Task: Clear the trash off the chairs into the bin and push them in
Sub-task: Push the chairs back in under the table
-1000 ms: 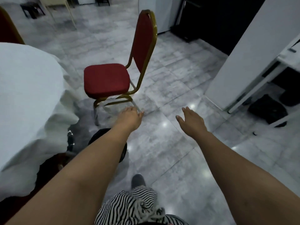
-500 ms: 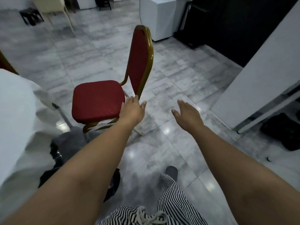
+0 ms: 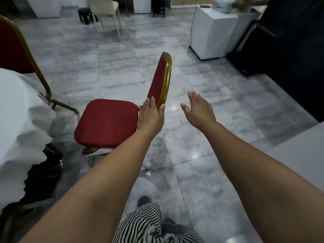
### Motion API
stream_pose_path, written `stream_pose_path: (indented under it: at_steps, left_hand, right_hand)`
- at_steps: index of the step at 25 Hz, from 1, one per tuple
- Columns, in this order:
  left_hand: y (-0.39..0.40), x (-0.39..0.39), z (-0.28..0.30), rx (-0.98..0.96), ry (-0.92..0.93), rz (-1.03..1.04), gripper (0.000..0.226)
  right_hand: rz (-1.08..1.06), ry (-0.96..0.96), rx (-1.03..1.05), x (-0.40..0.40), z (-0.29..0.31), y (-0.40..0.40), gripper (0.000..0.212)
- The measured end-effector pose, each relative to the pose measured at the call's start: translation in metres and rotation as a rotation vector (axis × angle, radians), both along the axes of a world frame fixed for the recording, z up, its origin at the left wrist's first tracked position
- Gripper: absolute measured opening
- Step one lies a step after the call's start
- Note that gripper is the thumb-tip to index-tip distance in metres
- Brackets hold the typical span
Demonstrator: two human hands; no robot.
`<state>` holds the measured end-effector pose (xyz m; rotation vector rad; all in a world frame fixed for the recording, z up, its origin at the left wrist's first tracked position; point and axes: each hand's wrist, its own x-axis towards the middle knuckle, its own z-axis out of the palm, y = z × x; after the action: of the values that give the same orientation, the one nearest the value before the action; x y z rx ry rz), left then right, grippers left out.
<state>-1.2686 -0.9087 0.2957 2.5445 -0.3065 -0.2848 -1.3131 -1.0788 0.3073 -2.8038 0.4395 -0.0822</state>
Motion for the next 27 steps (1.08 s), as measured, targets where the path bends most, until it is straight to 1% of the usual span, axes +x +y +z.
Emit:
stream_pose_path:
  at_steps: [3, 6, 9, 12, 15, 18, 21, 24, 27]
  left_hand:
    - [-0.035, 0.042, 0.005, -0.069, -0.022, 0.082, 0.065]
    - [-0.062, 0.078, 0.000, -0.111, -0.055, 0.107, 0.064]
    - [-0.080, 0.104, -0.007, -0.149, -0.028, 0.168, 0.063]
    - [-0.101, 0.130, -0.005, -0.190, -0.039, 0.236, 0.062]
    - [-0.114, 0.145, -0.005, -0.218, -0.024, 0.318, 0.062]
    - [-0.118, 0.150, -0.007, -0.185, -0.046, 0.379, 0.061]
    - [-0.120, 0.149, -0.005, -0.143, -0.059, 0.462, 0.058]
    - [-0.128, 0.147, -0.004, -0.093, -0.059, 0.603, 0.053]
    - [-0.131, 0.151, -0.006, -0.017, -0.046, 0.701, 0.053]
  right_hand:
    - [0.074, -0.054, 0.026, 0.059, 0.010, -0.021, 0.060]
    - [0.135, -0.095, 0.012, 0.108, 0.015, -0.036, 0.060]
    - [0.198, -0.060, 0.008, 0.144, 0.014, -0.049, 0.060]
    - [0.281, -0.078, 0.012, 0.189, 0.016, -0.067, 0.060]
    - [0.384, -0.055, 0.020, 0.226, 0.015, -0.077, 0.060]
    - [0.473, -0.061, 0.058, 0.256, 0.016, -0.082, 0.057]
    - [0.602, -0.019, 0.085, 0.279, 0.013, -0.083, 0.055]
    - [0.741, -0.008, 0.109, 0.293, 0.012, -0.088, 0.057]
    - [0.815, -0.014, 0.146, 0.302, 0.012, -0.094, 0.061]
